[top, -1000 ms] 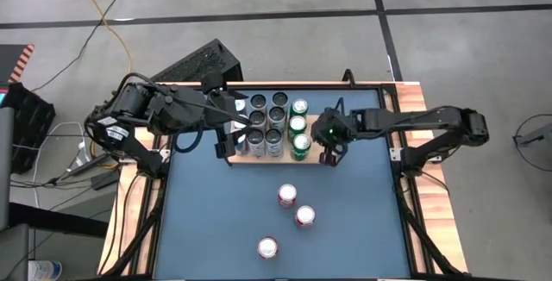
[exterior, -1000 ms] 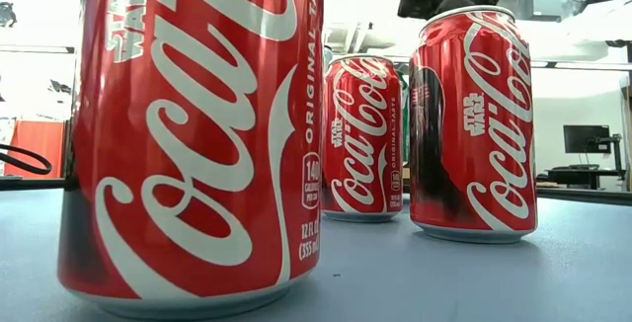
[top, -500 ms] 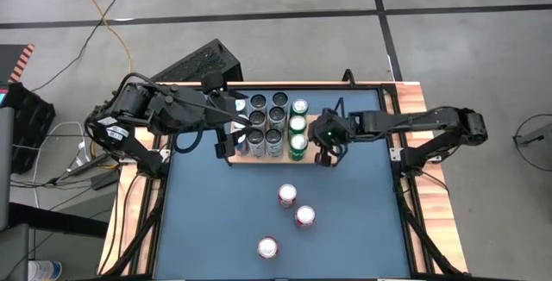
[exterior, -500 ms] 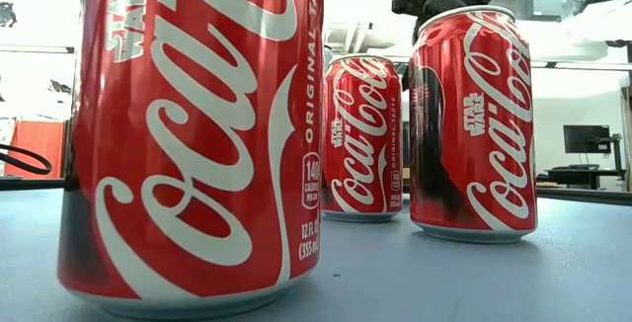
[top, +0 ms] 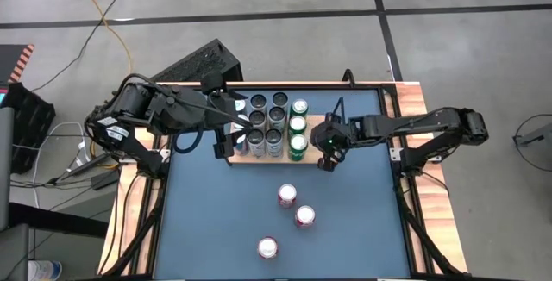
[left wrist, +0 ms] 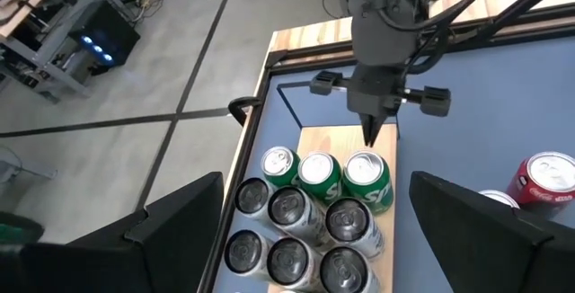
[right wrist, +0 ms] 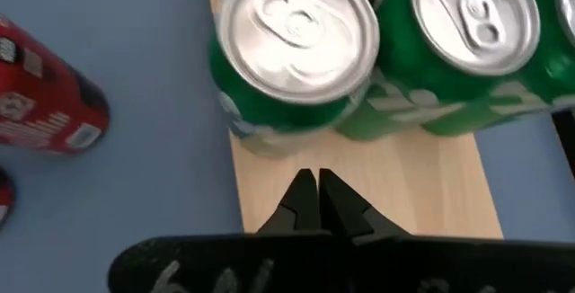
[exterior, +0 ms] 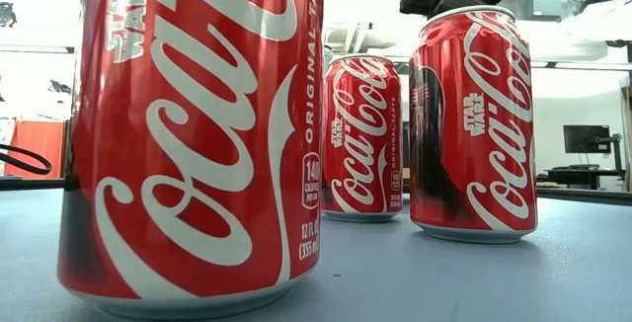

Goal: Place canned beverage on shelf
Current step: Adjust the green soda cans on the shelf

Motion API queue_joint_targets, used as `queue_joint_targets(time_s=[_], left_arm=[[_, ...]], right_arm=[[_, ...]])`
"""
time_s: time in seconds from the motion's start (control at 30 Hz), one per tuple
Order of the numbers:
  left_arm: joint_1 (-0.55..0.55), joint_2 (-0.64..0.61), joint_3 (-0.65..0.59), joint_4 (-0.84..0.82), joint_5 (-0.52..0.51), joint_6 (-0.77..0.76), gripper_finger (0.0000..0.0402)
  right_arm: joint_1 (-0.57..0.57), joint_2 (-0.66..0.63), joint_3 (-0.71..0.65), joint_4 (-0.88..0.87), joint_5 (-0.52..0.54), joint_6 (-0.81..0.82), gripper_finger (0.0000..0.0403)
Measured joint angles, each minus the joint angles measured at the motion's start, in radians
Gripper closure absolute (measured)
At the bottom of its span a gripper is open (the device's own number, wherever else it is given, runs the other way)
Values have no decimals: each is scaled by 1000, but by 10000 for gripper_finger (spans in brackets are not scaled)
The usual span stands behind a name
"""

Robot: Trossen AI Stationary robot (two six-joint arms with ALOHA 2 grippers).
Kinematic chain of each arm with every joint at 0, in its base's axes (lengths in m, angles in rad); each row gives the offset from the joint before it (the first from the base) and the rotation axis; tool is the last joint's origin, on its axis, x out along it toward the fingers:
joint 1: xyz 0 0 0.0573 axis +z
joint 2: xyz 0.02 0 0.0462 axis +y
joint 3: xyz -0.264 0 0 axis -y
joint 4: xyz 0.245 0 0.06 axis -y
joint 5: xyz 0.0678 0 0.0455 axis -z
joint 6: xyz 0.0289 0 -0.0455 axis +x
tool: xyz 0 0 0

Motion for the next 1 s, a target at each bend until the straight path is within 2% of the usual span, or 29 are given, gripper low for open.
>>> queue_joint_targets(time_s=[0.3, 0.6, 0.73, 0.87, 1.0], left_arm=[[0, 0, 0, 1, 0, 21, 58], [0, 0, 0, 1, 0, 23, 58], [0, 0, 0, 0, 0, 30, 58], [0, 0, 0, -13, 0, 27, 58], [0, 0, 0, -13, 0, 16, 58]], right_arm=[[28, 2, 0, 83, 2, 5, 403], [-11, 18, -1, 95, 2, -2, 403], [8, 6, 1, 83, 3, -1, 403], [15, -51, 6, 49, 93, -4, 403], [-72, -58, 6, 32, 114, -38, 403]])
